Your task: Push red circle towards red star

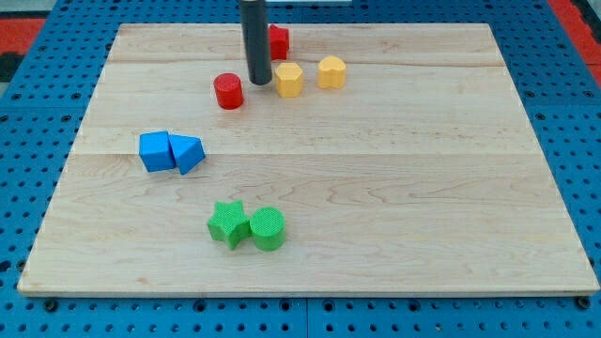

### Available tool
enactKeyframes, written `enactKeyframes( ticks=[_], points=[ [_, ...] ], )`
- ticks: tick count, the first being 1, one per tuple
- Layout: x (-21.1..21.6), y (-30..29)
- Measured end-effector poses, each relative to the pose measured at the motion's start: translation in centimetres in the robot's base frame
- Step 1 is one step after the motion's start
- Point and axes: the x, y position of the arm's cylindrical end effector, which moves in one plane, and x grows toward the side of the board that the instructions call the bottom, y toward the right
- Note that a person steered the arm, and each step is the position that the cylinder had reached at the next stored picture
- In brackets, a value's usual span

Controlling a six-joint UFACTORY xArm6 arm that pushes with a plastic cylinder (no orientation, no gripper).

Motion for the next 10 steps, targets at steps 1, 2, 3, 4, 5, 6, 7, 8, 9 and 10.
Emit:
enactKeyframes(
  ticks=[1, 2, 3, 4, 5, 6, 7, 8, 9, 10],
  points=[
    [0.0, 4.8],
    [2.5, 4.7],
    [7.5, 1.5],
    [5.2, -2.3],
    [1.5, -3.6],
    [5.8, -2.8],
    [8.8, -5.3],
    [5.5, -10.5],
    [-0.1, -10.2],
    [-0.3, -7.9]
  ],
)
